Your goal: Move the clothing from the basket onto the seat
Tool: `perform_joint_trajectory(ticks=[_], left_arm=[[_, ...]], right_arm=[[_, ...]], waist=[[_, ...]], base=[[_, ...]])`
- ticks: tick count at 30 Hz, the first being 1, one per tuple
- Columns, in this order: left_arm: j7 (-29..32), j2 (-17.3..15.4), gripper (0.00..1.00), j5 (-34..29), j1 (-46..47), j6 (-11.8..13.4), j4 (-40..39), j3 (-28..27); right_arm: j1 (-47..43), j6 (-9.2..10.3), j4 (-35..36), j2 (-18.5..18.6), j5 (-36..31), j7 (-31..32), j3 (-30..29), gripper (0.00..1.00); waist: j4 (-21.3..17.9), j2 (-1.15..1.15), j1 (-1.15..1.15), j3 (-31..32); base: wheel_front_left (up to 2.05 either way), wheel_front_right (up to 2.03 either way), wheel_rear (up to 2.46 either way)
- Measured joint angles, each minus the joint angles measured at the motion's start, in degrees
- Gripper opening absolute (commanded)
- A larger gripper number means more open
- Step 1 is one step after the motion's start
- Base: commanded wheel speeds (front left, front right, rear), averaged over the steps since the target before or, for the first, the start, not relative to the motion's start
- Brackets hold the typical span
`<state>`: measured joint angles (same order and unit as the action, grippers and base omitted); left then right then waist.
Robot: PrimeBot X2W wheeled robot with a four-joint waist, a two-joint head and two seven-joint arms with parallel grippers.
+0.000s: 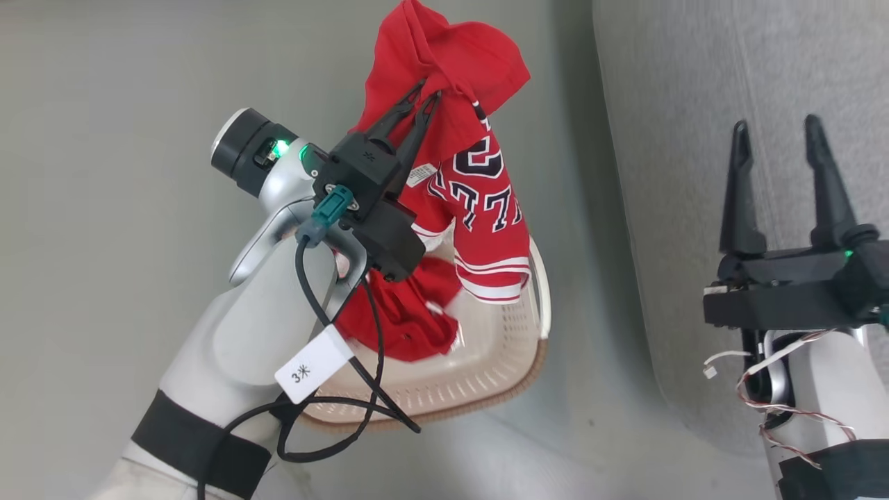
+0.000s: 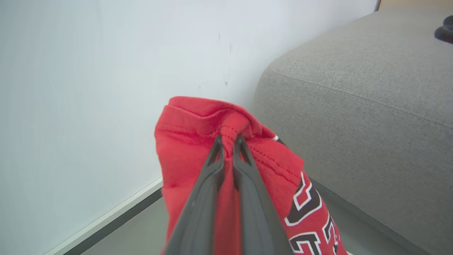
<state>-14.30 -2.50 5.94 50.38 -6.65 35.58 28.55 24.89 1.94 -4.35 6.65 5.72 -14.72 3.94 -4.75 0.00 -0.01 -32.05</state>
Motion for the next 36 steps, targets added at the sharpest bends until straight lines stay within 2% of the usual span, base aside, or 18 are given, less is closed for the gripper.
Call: perform_joint_trajectory(ticks=[12, 22, 36], left_arm=[[0.0, 0.2, 0.0, 1.9, 1.4, -0.5, -0.2, 1.1], [0.0, 0.4, 0.0, 5.3, 1.2, -0.9, 3.6, 2.4], [0.0, 0.5, 0.0, 12.9, -4.1, -0.9, 5.0, 11.4]], right_arm=[[-1.1, -2.15, -6.3, -0.4, 0.0, 0.0, 2.9, 1.0], [-2.3, -5.26, -11.2, -0.9, -0.8, 0.0, 7.2, 1.0], [-3.7, -8.09, -18.4, -2.2, -0.8, 0.0, 16.2, 1.0]], waist=[[2.6, 0.0, 0.0, 10.6], [3.5, -0.01, 0.0, 19.3], [4.4, 0.0, 0.0, 31.4]], base=[[0.0, 0.0, 0.0], [0.0, 0.0, 0.0], [0.0, 0.0, 0.0]])
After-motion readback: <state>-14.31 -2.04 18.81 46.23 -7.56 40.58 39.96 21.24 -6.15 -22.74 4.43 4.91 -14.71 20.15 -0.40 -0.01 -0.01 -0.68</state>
